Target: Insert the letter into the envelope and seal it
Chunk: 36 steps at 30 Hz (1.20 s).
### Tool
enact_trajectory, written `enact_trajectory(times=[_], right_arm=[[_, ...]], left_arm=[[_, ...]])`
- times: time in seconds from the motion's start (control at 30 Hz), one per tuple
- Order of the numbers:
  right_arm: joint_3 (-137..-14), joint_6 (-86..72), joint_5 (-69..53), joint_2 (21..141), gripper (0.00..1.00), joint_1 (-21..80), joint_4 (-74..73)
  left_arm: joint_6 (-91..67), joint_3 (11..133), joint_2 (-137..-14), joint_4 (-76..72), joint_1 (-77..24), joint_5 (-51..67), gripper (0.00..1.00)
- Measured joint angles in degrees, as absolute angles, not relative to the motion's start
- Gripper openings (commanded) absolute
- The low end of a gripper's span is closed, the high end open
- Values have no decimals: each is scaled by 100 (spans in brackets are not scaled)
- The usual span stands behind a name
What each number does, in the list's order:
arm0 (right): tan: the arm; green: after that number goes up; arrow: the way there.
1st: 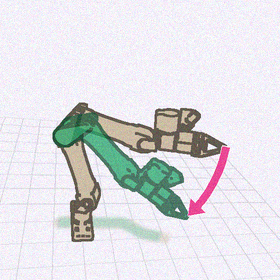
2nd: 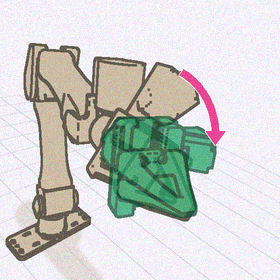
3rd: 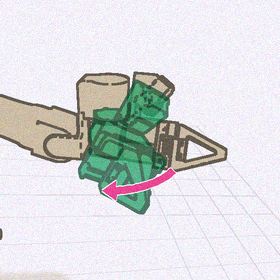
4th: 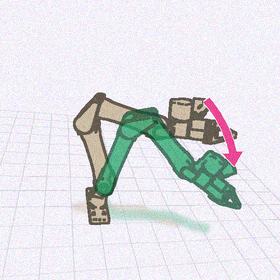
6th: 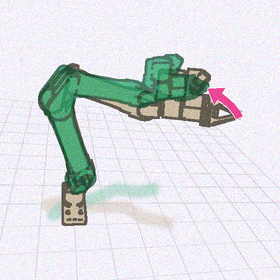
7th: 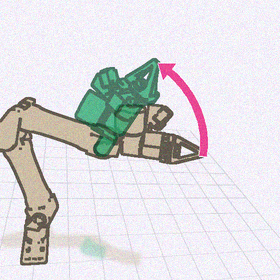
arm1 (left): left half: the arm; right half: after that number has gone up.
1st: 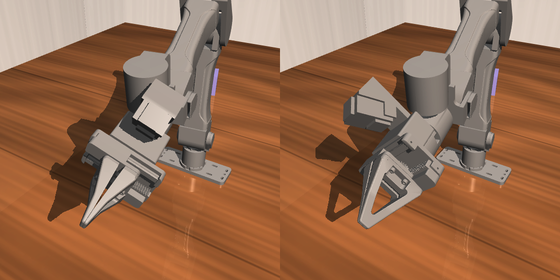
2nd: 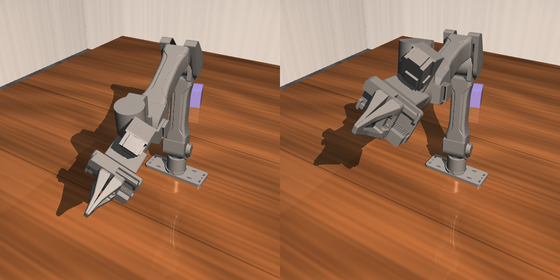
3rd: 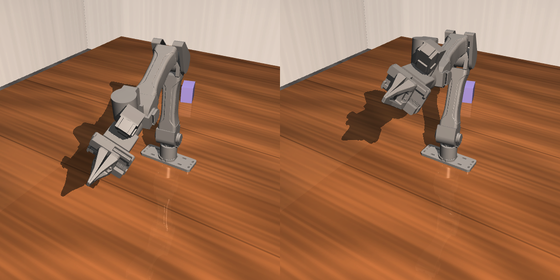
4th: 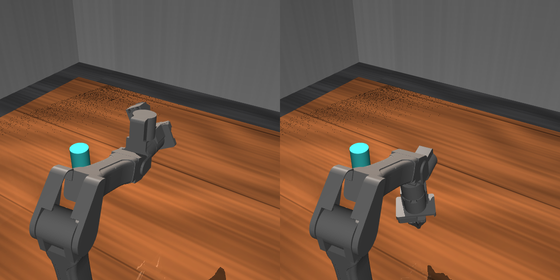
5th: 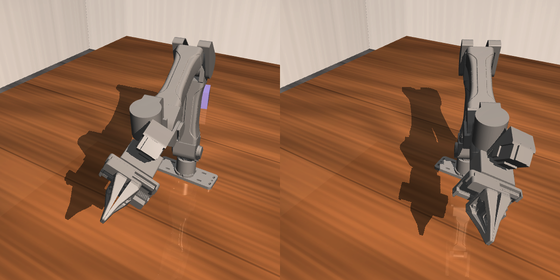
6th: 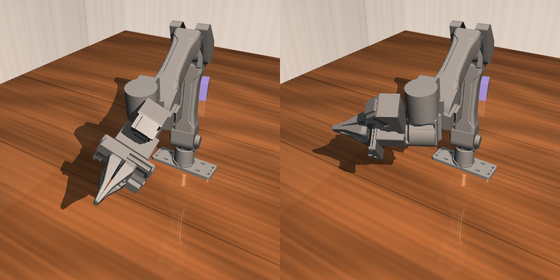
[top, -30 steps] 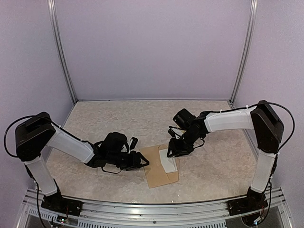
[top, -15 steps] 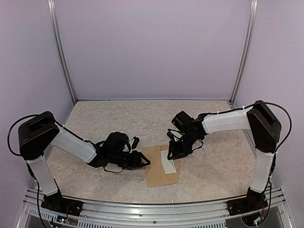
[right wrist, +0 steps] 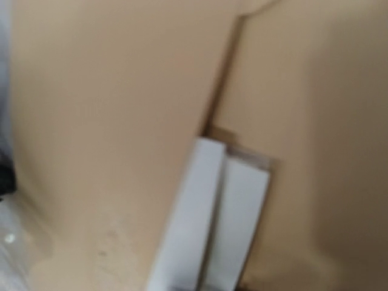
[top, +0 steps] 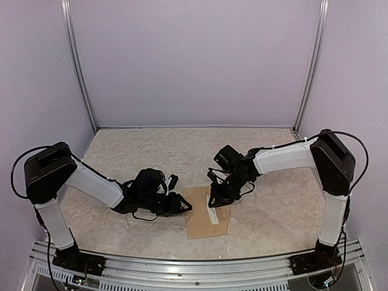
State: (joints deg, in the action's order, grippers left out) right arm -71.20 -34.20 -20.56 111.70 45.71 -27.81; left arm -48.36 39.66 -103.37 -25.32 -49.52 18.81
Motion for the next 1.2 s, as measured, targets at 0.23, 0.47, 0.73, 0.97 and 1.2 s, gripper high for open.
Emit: enact_trajectory(times=[0.23, 0.47, 0.73, 0.97, 1.2], right_arm=[[-7131, -3566, -2178, 11244, 22, 4694, -2635], [-7172, -3614, -2154, 11262, 30, 4716, -2646], [-7373, -3551, -1522, 11026, 58, 4753, -3096], [-7389, -3461, -862, 10112, 69, 4670, -3452], [-7354, -2998, -395, 9553, 75, 4038, -3446]], left_arm=[[-4840, 3966, -10366, -2582, -4958, 1903, 42], [-4853, 3966, -10370, -2600, -4963, 1896, 44], [-4644, 3955, -10064, -2187, -4995, 1507, 55], [-4379, 3946, -9177, -1717, -4967, 1020, 67], [-4128, 3946, -7996, -1256, -4510, 622, 75]])
